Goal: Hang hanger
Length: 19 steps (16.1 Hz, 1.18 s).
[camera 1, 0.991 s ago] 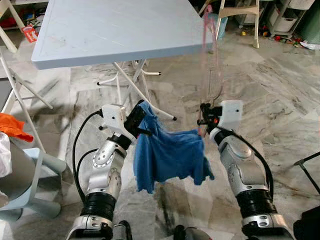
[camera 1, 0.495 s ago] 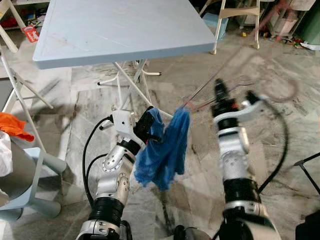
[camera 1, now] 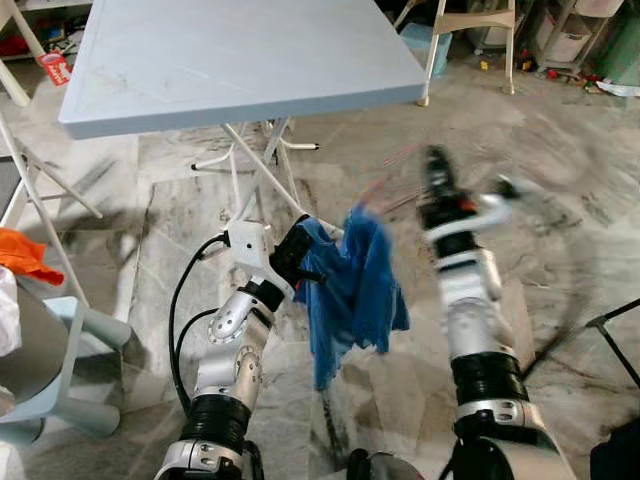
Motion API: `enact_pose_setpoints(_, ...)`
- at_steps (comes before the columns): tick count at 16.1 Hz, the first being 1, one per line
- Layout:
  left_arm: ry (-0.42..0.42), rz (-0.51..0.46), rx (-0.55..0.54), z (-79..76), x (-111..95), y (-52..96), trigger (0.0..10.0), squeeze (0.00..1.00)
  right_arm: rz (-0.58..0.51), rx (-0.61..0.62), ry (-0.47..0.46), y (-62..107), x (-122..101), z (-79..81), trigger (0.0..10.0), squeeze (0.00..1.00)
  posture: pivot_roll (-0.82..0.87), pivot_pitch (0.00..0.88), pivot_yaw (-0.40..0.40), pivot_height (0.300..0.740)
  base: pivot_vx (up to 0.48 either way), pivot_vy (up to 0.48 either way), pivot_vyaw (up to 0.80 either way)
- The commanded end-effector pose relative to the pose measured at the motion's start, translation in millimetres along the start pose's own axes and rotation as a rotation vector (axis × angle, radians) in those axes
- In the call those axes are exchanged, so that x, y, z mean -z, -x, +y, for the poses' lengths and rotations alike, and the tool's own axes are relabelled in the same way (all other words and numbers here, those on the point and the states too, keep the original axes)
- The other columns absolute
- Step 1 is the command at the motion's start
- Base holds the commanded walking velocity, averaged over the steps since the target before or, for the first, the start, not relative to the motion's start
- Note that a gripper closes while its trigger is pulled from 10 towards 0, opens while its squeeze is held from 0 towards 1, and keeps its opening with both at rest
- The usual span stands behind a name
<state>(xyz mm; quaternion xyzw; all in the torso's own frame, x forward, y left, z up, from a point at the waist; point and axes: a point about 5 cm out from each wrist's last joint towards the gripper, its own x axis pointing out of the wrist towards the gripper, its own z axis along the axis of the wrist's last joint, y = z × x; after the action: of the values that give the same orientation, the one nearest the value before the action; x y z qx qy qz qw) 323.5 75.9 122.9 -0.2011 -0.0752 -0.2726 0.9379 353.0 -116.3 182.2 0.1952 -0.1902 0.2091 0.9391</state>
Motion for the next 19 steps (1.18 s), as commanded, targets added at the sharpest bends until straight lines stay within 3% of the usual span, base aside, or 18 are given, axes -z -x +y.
enact_pose_setpoints(1,0.001,0.002,0.002,-1.2,-1,-1.5,0.0,0.00,0.030,-0.014,0.126,8.1,11,3.6,10.0,0.00,-0.05,0.172,-0.013,0.740,0.000,0.000,0.00)
enact_pose_setpoints(2,0.002,0.002,0.003,-1.2,-1,-1.9,0.0,0.00,-0.007,0.081,-0.037,8.5,9,-4.8,10.0,0.00,-0.05,0.172,-0.013,0.740,0.000,0.000,0.00)
enact_pose_setpoints(3,0.007,0.001,0.005,-1.5,-1,-2.8,0.0,0.00,-0.168,0.299,-0.713,12.3,5,-27.1,10.0,0.00,-0.05,0.173,-0.012,0.740,0.000,0.000,0.00)
enact_pose_setpoints(4,0.010,0.002,0.006,-1.7,-1,-3.0,0.0,0.00,-0.201,0.310,-0.779,15.4,5,-33.2,10.0,0.00,-0.05,0.173,-0.012,0.740,0.000,0.000,0.00)
enact_pose_setpoints(5,0.012,0.003,0.007,-1.9,-1,-3.1,0.0,0.00,-0.199,0.300,-0.749,15.8,4,-34.1,10.0,0.00,-0.05,0.173,-0.012,0.740,0.000,0.000,0.00)
enact_pose_setpoints(6,0.016,0.005,0.010,-2.3,-1,-3.2,0.0,0.00,-0.189,0.301,-0.636,15.6,2,-34.7,10.0,0.00,-0.05,0.173,-0.012,0.740,0.000,0.000,0.00)
enact_pose_setpoints(7,0.022,0.011,0.019,-3.6,0,-3.5,0.0,0.00,-0.174,0.353,-0.386,14.3,-3,-38.6,10.0,0.00,-0.05,0.173,-0.010,0.740,0.000,0.000,0.00)
enact_pose_setpoints(8,0.026,0.014,0.021,-4.1,1,-3.7,0.0,0.00,-0.241,0.506,-0.472,14.8,-7,-52.1,10.0,0.00,-0.05,0.173,-0.008,0.740,0.000,0.000,0.00)
enact_pose_setpoints(9,0.028,0.016,0.023,-4.4,1,-3.8,0.0,0.00,-0.284,0.552,-0.638,14.0,-6,-56.7,10.0,0.00,-0.05,0.172,-0.007,0.740,0.000,0.000,0.00)
enact_pose_setpoints(10,0.028,0.016,0.025,-4.6,1,-3.9,0.0,0.00,-0.292,0.537,-0.682,12.7,-6,-55.8,10.0,0.00,-0.05,0.172,-0.007,0.740,0.000,0.000,0.00)
enact_pose_setpoints(12,0.026,0.020,0.025,-4.2,1,-3.8,0.0,0.00,-0.065,0.120,-0.060,-3.2,-11,-14.9,10.0,0.00,-0.04,0.171,-0.006,0.740,0.000,0.000,0.00)
enact_pose_setpoints(13,0.030,0.023,0.018,-3.0,1,-3.1,0.0,0.00,-0.088,0.037,0.013,-0.9,-10,-1.1,10.0,0.00,-0.04,0.171,-0.006,0.740,0.000,0.000,0.00)
enact_pose_setpoints(15,0.062,0.025,0.001,-2.7,2,-2.9,0.0,0.00,-0.267,0.245,-0.459,-0.1,-13,-18.6,10.0,0.00,-0.03,0.172,-0.002,0.740,0.000,0.000,0.00)
enact_pose_setpoints(16,0.069,0.031,0.006,-4.1,3,-3.7,0.0,0.00,-0.318,0.287,-0.649,-0.1,-8,-24.2,10.0,0.00,-0.02,0.172,0.004,0.740,0.000,0.000,0.00)
enact_pose_setpoints(17,0.069,0.038,0.020,-6.5,4,-5.0,0.0,0.00,-0.363,0.240,-0.767,-3.1,-5,-21.4,10.0,0.00,-0.02,0.172,0.004,0.740,0.000,0.000,0.00)
enact_pose_setpoints(19,0.067,0.046,0.035,-8.4,3,-6.2,0.0,0.00,-0.445,0.121,-0.861,-12.8,-10,-10.9,10.0,0.00,0.01,0.180,0.021,0.740,0.000,0.000,0.00)
